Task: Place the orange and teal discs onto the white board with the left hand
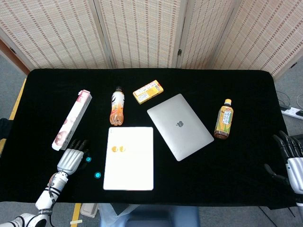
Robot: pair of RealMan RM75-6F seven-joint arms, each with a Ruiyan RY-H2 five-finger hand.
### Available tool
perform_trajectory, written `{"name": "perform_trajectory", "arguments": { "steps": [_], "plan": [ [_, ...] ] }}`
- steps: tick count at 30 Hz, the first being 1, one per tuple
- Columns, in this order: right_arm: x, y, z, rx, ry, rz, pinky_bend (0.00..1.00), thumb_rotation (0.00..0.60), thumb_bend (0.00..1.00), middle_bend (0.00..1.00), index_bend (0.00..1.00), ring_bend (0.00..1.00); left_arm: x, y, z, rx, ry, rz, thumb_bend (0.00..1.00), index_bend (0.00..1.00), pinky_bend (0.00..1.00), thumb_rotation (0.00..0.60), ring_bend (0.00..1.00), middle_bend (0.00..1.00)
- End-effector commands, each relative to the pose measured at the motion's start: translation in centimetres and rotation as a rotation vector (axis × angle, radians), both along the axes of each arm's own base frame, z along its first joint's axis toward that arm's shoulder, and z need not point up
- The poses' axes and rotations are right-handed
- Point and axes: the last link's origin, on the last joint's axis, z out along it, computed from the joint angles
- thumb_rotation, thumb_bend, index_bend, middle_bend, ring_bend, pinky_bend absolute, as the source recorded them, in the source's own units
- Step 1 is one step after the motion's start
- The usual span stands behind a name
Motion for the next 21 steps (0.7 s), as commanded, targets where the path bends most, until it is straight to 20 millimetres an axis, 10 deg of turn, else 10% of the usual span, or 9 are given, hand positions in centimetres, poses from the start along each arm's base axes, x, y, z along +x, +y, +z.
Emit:
{"name": "perform_trajectory", "arguments": {
  "steps": [1, 21],
  "plan": [
    [0.0, 0.0, 0.0, -0.001, 0.0, 0.0, 0.0, 0.6, 0.32, 0.0, 0.0, 0.0, 0.0, 0.1, 0.0, 0.002, -0.004, -0.002, 0.41, 0.45, 0.0, 0.6, 0.0, 0.07],
    [-0.2, 0.0, 0.2, -0.006, -0.001, -0.005, 0.0, 0.6, 0.32, 0.0, 0.0, 0.0, 4.7, 0.2, 0.5, -0.05, -0.081, -0.126, 0.41, 0.5, 0.0, 0.6, 0.0, 0.07]
  ]
}}
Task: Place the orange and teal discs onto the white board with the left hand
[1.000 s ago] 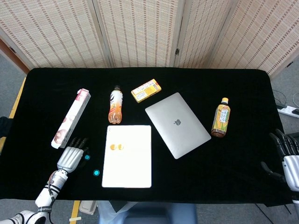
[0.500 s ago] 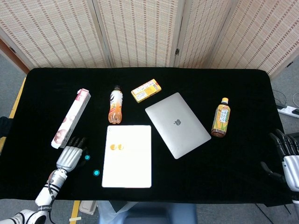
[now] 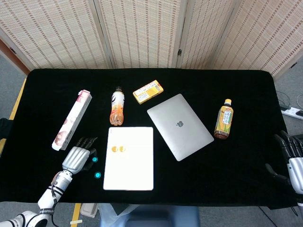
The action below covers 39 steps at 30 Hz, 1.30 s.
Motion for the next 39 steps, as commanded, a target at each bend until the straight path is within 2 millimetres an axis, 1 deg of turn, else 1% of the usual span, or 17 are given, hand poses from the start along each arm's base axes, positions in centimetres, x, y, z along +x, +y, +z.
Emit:
{"name": "perform_trajectory", "arguments": {
  "steps": [1, 8, 14, 19, 26, 33, 36, 39],
  "plan": [
    [-0.1, 0.0, 0.0, 0.001, -0.001, -0.002, 0.0, 0.6, 0.32, 0.0, 0.0, 0.0, 1.4, 0.0, -0.2, -0.026, -0.003, -0.043, 0.41, 0.5, 0.0, 0.6, 0.0, 0.07],
    [-0.4, 0.1, 0.1, -0.002, -0.003, -0.011, 0.0, 0.6, 0.32, 0.0, 0.0, 0.0, 3.3, -0.4, -1.9, -0.096, -0.002, -0.088, 0.41, 0.5, 0.0, 0.6, 0.0, 0.07],
    [-0.5, 0.2, 0.1, -0.003, -0.003, -0.014, 0.0, 0.6, 0.32, 0.0, 0.0, 0.0, 4.0, -0.5, -3.0, -0.118, 0.002, -0.103, 0.41, 0.5, 0.0, 0.6, 0.0, 0.07],
    [-0.5, 0.3, 0.1, -0.004, -0.003, -0.018, 0.0, 0.6, 0.32, 0.0, 0.0, 0.0, 4.3, -0.5, -3.4, -0.121, 0.007, -0.11, 0.41, 0.5, 0.0, 0.6, 0.0, 0.07],
    [-0.6, 0.4, 0.2, -0.007, -0.003, -0.02, 0.0, 0.6, 0.32, 0.0, 0.0, 0.0, 4.5, -0.2, -3.8, -0.119, 0.017, -0.113, 0.41, 0.49, 0.0, 0.6, 0.0, 0.07],
    [-0.5, 0.4, 0.2, -0.007, -0.003, -0.019, 0.0, 0.6, 0.32, 0.0, 0.0, 0.0, 4.5, -0.2, -3.7, -0.109, 0.029, -0.111, 0.41, 0.39, 0.0, 0.6, 0.0, 0.07],
    [-0.5, 0.4, 0.2, -0.009, -0.004, -0.018, 0.0, 0.6, 0.32, 0.0, 0.0, 0.0, 4.3, -0.4, -3.3, -0.1, 0.021, -0.105, 0.41, 0.36, 0.0, 0.6, 0.0, 0.07],
    [-0.5, 0.4, 0.3, -0.011, -0.003, -0.017, 0.0, 0.6, 0.32, 0.0, 0.0, 0.0, 3.9, -0.6, -2.4, -0.082, 0.016, -0.103, 0.41, 0.37, 0.0, 0.6, 0.0, 0.07]
  ]
}}
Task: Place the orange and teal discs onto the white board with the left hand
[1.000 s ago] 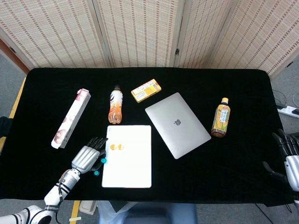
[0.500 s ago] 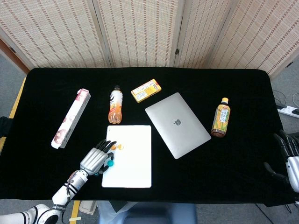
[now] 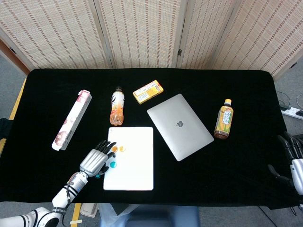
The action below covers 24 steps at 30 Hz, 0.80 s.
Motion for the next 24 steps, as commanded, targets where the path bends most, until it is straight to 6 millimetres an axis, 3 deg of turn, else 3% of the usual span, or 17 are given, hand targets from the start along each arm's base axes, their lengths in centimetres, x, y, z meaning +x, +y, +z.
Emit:
{"name": "perform_trajectory", "arguments": {
  "steps": [1, 5, 15, 24],
  "plan": [
    [0.0, 0.0, 0.0, -0.001, 0.0, 0.001, 0.0, 0.6, 0.32, 0.0, 0.0, 0.0, -0.4, -0.3, 0.8, 0.011, -0.006, 0.005, 0.41, 0.38, 0.0, 0.6, 0.0, 0.07],
    [0.1, -0.1, -0.1, 0.001, -0.001, 0.006, 0.0, 0.6, 0.32, 0.0, 0.0, 0.0, -1.4, -0.8, 2.2, 0.034, -0.004, 0.009, 0.41, 0.43, 0.0, 0.6, 0.0, 0.07],
    [0.7, -0.5, -0.5, 0.019, 0.005, 0.029, 0.0, 0.6, 0.32, 0.0, 0.0, 0.0, -4.5, -3.5, 4.0, 0.056, -0.006, 0.022, 0.41, 0.42, 0.0, 0.6, 0.0, 0.07],
    [1.1, -0.8, -0.6, 0.027, 0.006, 0.041, 0.0, 0.6, 0.32, 0.0, 0.0, 0.0, -5.4, -4.8, 3.4, 0.031, 0.004, -0.001, 0.4, 0.41, 0.0, 0.6, 0.0, 0.07]
  ]
}}
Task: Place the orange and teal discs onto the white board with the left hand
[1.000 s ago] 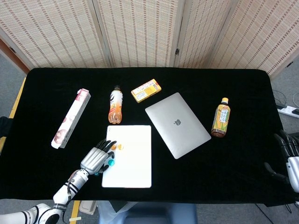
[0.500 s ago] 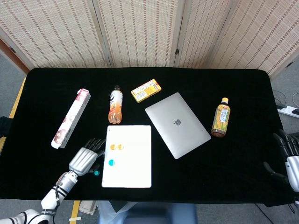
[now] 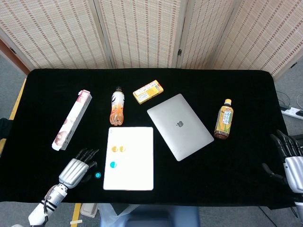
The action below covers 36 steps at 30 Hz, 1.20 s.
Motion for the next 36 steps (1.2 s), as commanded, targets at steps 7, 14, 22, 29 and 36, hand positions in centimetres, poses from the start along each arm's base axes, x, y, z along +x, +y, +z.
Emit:
{"name": "perform_trajectory", "arguments": {
  "steps": [7, 14, 22, 29, 36],
  "plan": [
    [-0.1, 0.2, 0.1, -0.004, 0.0, -0.008, 0.0, 0.6, 0.32, 0.0, 0.0, 0.0, 0.3, -0.3, -1.5, -0.044, 0.026, -0.015, 0.4, 0.4, 0.0, 0.6, 0.0, 0.07],
    [-0.1, 0.4, 0.1, -0.008, 0.001, -0.011, 0.0, 0.6, 0.32, 0.0, 0.0, 0.0, 0.6, -0.4, -2.1, -0.062, 0.039, -0.024, 0.4, 0.4, 0.0, 0.6, 0.0, 0.07],
    [-0.1, 0.4, 0.1, -0.007, 0.003, -0.012, 0.0, 0.6, 0.32, 0.0, 0.0, 0.0, 0.5, -0.3, -2.5, -0.068, 0.048, -0.017, 0.4, 0.41, 0.0, 0.6, 0.0, 0.07],
    [0.0, 0.3, 0.1, -0.006, 0.004, -0.009, 0.0, 0.6, 0.32, 0.0, 0.0, 0.0, 0.2, -0.1, -2.6, -0.061, 0.057, -0.007, 0.4, 0.42, 0.0, 0.6, 0.0, 0.07],
    [0.0, 0.3, 0.0, -0.004, 0.004, -0.011, 0.0, 0.6, 0.32, 0.0, 0.0, 0.0, 0.0, 0.1, -2.8, -0.061, 0.059, 0.0, 0.4, 0.46, 0.0, 0.6, 0.0, 0.07]
  ]
}}
